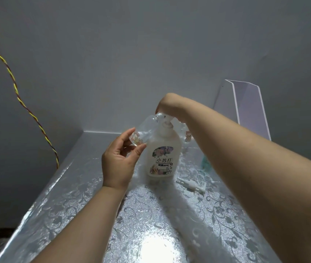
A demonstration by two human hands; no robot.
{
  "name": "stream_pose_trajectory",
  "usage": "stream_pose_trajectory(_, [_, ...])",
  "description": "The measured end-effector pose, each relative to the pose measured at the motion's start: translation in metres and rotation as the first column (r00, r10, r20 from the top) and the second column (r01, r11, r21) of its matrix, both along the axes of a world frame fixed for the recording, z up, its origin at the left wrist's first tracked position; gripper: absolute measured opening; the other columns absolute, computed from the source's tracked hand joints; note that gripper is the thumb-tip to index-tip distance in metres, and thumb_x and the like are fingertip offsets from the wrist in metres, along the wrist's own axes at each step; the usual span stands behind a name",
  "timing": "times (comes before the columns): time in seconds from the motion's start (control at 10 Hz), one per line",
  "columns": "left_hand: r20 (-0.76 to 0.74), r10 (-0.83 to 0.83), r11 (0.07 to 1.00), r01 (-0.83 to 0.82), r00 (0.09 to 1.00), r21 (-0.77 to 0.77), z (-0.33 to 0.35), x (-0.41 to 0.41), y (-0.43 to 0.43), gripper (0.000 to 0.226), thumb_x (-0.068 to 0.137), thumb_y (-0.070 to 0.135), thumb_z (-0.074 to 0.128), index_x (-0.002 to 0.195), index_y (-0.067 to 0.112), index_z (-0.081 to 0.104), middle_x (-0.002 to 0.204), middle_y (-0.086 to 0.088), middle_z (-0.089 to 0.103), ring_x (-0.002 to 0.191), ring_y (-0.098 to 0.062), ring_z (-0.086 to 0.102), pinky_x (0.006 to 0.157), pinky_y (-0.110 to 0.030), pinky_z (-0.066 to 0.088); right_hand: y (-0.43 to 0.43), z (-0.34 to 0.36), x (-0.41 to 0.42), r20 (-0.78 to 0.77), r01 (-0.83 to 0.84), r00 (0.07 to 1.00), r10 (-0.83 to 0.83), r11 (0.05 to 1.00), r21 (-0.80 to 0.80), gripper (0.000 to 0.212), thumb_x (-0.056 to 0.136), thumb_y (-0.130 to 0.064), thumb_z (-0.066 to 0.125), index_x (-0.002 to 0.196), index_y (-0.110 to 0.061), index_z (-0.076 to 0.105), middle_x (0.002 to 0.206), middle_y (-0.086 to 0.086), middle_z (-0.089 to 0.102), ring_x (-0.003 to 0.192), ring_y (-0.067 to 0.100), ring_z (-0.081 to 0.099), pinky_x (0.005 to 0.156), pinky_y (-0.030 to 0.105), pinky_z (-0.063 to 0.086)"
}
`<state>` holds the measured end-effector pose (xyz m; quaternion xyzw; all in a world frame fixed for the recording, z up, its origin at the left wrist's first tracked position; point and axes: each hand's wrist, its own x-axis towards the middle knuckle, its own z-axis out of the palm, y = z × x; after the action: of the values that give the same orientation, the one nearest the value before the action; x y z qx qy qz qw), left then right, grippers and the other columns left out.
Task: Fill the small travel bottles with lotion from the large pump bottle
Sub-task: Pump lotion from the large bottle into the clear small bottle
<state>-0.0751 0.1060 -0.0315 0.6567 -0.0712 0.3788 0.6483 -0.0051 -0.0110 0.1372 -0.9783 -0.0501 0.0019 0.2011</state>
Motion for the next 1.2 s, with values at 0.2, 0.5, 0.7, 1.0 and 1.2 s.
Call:
stream_pose_trajectory(0.2, [-0.002, -0.024, 1.0, 0.024, 1.0, -0.018, 0.0, -0.001, -0.001, 0.043, 0.066, 0.044, 0.077, 0.107, 0.047, 0.065, 0.081, 0.011, 0.062, 0.074, -0.004, 0.057, 0.075, -0.022, 0.051, -0.002, -0.012, 0.007, -0.065, -0.062, 0.996, 0.056, 0.992, -0.108, 0.041, 0.089, -0.004, 0.054, 0.13, 0.001, 0.055, 0.109, 0.009, 0.06, 0.095, 0.01, 0.051, 0.075, 0.024, 0.037])
stream_pose_trajectory(0.5, [-0.014, -0.034, 0.999, 0.034, 0.999, -0.023, -0.001, -0.001, 0.0, 0.044, 0.064, 0.049, 0.077, 0.106, 0.052, 0.066, 0.095, -0.003, 0.07, 0.084, -0.014, 0.063, 0.082, -0.031, 0.055, -0.001, -0.01, 0.004, -0.001, -0.066, 0.998, 0.066, 0.99, -0.123, 0.041, 0.089, 0.005, 0.046, 0.129, 0.0, 0.057, 0.134, 0.015, 0.056, 0.123, 0.029, 0.054, 0.083, 0.026, 0.044])
stream_pose_trajectory(0.7, [0.0, -0.024, 1.0, 0.024, 1.0, 0.002, 0.002, -0.002, -0.001, 0.043, 0.066, 0.049, 0.076, 0.107, 0.056, 0.063, 0.1, 0.0, 0.071, 0.09, -0.019, 0.068, 0.083, -0.029, 0.055, -0.006, -0.004, 0.008, 0.026, -0.045, 0.999, 0.045, 0.999, 0.007, 0.037, 0.095, -0.008, 0.046, 0.13, 0.001, 0.054, 0.134, 0.019, 0.054, 0.127, 0.032, 0.05, 0.102, 0.035, 0.043])
stream_pose_trajectory(1.0, [-0.008, -0.041, 0.999, 0.041, 0.999, 0.003, -0.002, 0.0, 0.001, 0.043, 0.067, 0.044, 0.077, 0.108, 0.052, 0.065, 0.101, -0.004, 0.071, 0.089, -0.019, 0.067, 0.083, -0.03, 0.055, -0.005, -0.015, 0.012, -0.057, -0.069, 0.996, 0.065, 0.995, -0.078, 0.033, 0.091, 0.001, 0.048, 0.119, 0.0, 0.065, 0.128, 0.015, 0.061, 0.1, 0.017, 0.057, 0.074, 0.025, 0.036])
stream_pose_trajectory(1.2, [0.01, -0.009, 1.0, 0.009, 1.0, 0.028, 0.001, -0.001, 0.001, 0.043, 0.068, 0.036, 0.077, 0.108, 0.048, 0.064, 0.09, 0.003, 0.067, 0.079, -0.006, 0.061, 0.077, -0.017, 0.051, -0.004, -0.013, 0.009, -0.052, -0.066, 0.997, 0.06, 0.992, -0.108, 0.037, 0.092, 0.002, 0.043, 0.125, 0.0, 0.061, 0.131, 0.014, 0.059, 0.12, 0.029, 0.057, 0.087, 0.031, 0.047])
